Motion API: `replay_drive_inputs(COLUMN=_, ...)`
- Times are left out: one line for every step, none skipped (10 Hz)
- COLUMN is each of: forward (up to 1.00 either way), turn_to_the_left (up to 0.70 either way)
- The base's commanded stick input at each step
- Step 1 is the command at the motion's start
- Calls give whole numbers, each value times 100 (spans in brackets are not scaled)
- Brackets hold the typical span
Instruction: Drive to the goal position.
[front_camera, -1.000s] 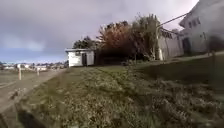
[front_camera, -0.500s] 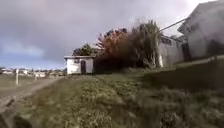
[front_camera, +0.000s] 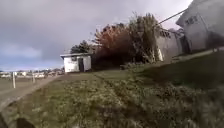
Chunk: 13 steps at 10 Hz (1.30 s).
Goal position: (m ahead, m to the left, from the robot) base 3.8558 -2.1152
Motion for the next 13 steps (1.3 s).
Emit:
replay_drive_inputs(forward=70, turn_to_the_left=0)
replay_drive_inputs(forward=70, turn_to_the_left=0)
replay_drive_inputs(forward=70, turn_to_the_left=0)
replay_drive_inputs(forward=70, turn_to_the_left=0)
replay_drive_inputs(forward=70, turn_to_the_left=0)
replay_drive_inputs(forward=70, turn_to_the_left=0)
replay_drive_inputs(forward=70, turn_to_the_left=0)
replay_drive_inputs(forward=70, turn_to_the_left=0)
replay_drive_inputs(forward=70, turn_to_the_left=0)
replay_drive_inputs(forward=70, turn_to_the_left=0)
replay_drive_inputs(forward=70, turn_to_the_left=0)
replay_drive_inputs(forward=70, turn_to_the_left=0)
replay_drive_inputs(forward=70, turn_to_the_left=0)
